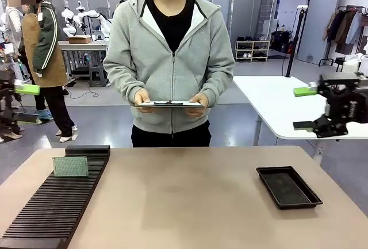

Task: Inspect the PCB.
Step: Pick up the Blank PCB and present it to the human.

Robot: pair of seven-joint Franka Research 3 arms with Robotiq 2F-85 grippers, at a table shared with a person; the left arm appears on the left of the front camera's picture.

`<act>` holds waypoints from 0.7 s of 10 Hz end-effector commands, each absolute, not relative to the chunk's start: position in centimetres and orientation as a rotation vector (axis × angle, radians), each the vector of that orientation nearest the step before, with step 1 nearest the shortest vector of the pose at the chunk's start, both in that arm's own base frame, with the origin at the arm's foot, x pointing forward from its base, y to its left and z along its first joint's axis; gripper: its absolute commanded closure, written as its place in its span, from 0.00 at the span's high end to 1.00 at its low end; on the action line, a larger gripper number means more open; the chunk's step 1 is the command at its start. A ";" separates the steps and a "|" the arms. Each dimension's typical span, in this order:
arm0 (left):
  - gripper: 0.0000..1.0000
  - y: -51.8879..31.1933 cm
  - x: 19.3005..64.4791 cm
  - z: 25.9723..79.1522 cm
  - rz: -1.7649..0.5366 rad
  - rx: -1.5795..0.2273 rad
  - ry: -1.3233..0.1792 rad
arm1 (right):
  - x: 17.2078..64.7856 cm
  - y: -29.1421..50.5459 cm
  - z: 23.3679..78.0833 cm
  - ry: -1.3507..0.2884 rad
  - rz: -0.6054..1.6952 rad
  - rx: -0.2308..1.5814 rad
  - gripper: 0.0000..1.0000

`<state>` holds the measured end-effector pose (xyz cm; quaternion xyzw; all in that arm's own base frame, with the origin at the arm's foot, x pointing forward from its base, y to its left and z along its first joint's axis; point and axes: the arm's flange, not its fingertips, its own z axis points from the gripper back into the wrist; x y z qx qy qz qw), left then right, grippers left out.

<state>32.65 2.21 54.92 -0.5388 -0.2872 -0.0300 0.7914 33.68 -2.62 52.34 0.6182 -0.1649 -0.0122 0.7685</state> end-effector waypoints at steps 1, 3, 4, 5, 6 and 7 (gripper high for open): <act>1.00 4.4 30.0 50.9 -0.047 -1.254 -0.656 | 31.7 -3.9 49.2 -0.358 -0.076 1.311 1.00; 1.00 5.9 28.9 50.4 -0.049 -1.236 -0.680 | 30.5 -5.6 47.0 -0.265 -0.099 1.265 1.00; 1.00 6.4 28.5 50.2 -0.067 -1.236 -0.668 | 29.8 -6.2 46.7 -0.251 -0.115 1.269 1.00; 1.00 6.7 28.6 49.6 -0.063 -1.231 -0.661 | 29.3 -6.8 46.3 -0.241 -0.138 1.259 1.00; 1.00 6.9 28.2 49.1 -0.065 -1.239 -0.660 | 28.7 -7.3 46.1 -0.258 -0.151 1.295 1.00; 1.00 7.1 28.0 48.3 -0.051 -1.216 -0.654 | 28.2 -7.8 45.9 -0.278 -0.163 1.335 1.00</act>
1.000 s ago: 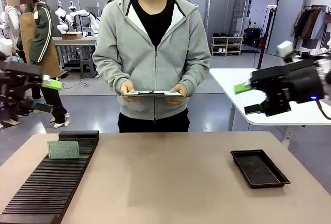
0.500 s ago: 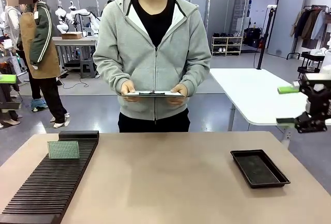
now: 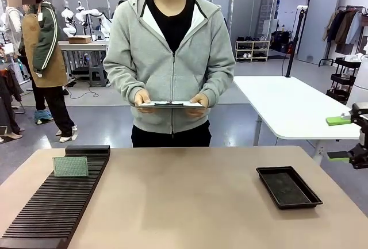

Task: Inspect the PCB.
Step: Pick up the Blank PCB and present it to the human.

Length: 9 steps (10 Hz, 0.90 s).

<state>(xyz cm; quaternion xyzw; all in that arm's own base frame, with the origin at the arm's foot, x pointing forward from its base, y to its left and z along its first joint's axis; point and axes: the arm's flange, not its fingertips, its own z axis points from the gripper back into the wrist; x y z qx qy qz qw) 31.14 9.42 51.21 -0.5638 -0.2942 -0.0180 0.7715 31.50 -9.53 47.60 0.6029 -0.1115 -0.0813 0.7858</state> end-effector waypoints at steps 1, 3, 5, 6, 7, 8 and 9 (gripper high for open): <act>1.00 7.3 27.6 47.7 -0.056 -1.230 -0.668 | 27.8 -8.2 45.6 -0.280 -0.182 1.364 1.00; 1.00 8.2 27.2 46.2 0.002 -1.209 -0.652 | 27.4 -8.7 45.0 -0.282 -0.210 1.383 1.00; 1.00 8.3 27.3 46.3 0.033 -1.211 -0.659 | 27.6 -8.4 44.9 -0.285 -0.217 1.383 1.00; 1.00 11.6 31.1 49.4 0.018 -1.200 -0.638 | 30.4 -11.8 47.5 -0.262 -0.227 1.366 1.00; 1.00 11.6 31.1 49.4 0.018 -1.200 -0.638 | 30.4 -11.8 47.5 -0.262 -0.227 1.366 1.00; 1.00 11.6 31.1 49.4 0.018 -1.200 -0.638 | 30.4 -11.8 47.5 -0.262 -0.227 1.366 1.00; 1.00 11.6 31.1 49.4 0.018 -1.200 -0.638 | 30.4 -11.8 47.5 -0.262 -0.227 1.366 1.00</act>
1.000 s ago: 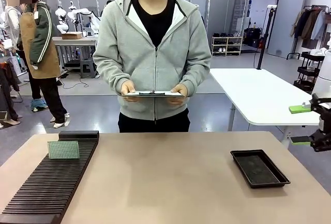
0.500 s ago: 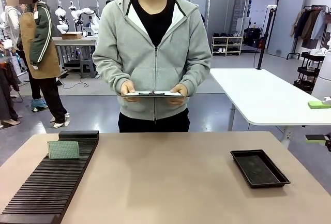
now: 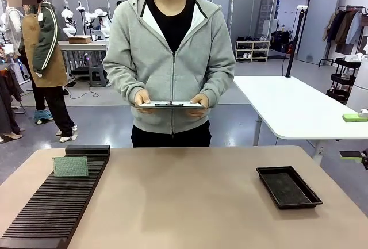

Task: Inspect the PCB.
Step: Pick up the Blank PCB and present it to the human.

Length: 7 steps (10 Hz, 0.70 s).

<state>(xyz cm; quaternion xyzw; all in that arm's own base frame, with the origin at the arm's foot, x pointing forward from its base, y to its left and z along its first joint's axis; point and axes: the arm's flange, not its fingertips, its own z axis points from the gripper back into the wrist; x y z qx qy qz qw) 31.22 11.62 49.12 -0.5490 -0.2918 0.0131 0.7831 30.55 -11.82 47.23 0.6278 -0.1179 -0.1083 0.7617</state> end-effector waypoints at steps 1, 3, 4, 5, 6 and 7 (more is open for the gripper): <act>1.00 11.6 31.1 49.4 0.018 -1.200 -0.638 | 30.4 -11.8 47.5 -0.262 -0.227 1.366 1.00; 1.00 11.6 31.1 49.4 0.018 -1.200 -0.638 | 30.4 -11.8 47.5 -0.262 -0.227 1.366 1.00; 1.00 11.6 31.1 49.4 0.018 -1.200 -0.638 | 30.4 -11.8 47.5 -0.262 -0.227 1.366 1.00; 1.00 11.6 31.1 49.4 0.018 -1.200 -0.638 | 30.4 -11.8 47.5 -0.262 -0.227 1.366 1.00; 1.00 11.6 31.1 49.4 0.018 -1.200 -0.638 | 30.4 -11.8 47.5 -0.262 -0.227 1.366 1.00; 1.00 11.6 31.1 49.4 0.018 -1.200 -0.638 | 30.4 -11.8 47.5 -0.262 -0.227 1.366 1.00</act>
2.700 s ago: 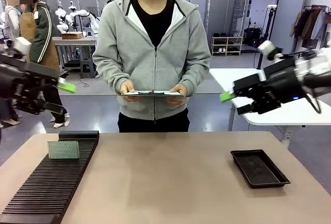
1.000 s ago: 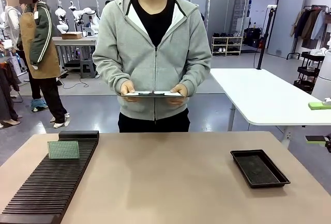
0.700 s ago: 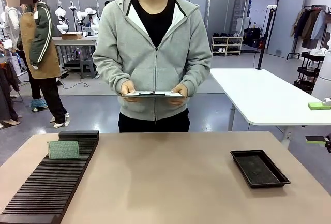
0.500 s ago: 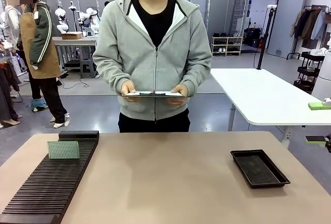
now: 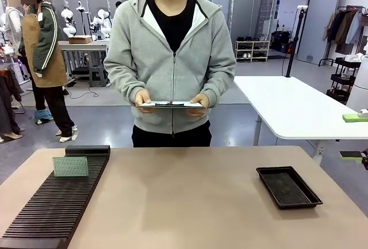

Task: Inspect the PCB.
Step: Pick up the Blank PCB and present it to the human.

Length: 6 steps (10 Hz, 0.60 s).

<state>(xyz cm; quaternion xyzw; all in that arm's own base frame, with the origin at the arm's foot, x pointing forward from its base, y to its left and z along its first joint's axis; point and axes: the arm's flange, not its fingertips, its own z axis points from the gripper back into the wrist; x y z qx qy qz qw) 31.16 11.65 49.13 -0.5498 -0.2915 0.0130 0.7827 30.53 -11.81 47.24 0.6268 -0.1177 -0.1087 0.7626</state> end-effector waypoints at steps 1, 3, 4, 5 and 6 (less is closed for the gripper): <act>1.00 11.6 31.1 49.4 0.018 -1.200 -0.638 | 30.4 -11.8 47.5 -0.262 -0.227 1.366 1.00; 1.00 11.1 31.7 49.9 -0.028 -1.157 -0.624 | 30.4 -11.8 47.5 -0.262 -0.227 1.366 1.00; 1.00 10.4 32.4 50.7 -0.067 -1.066 -0.597 | 30.4 -11.8 47.5 -0.262 -0.227 1.366 1.00; 1.00 9.9 33.1 51.6 -0.096 -0.985 -0.607 | 30.4 -11.8 47.5 -0.262 -0.227 1.366 1.00; 1.00 9.1 34.3 53.4 -0.178 -0.837 -0.621 | 30.4 -11.8 47.5 -0.262 -0.227 1.366 1.00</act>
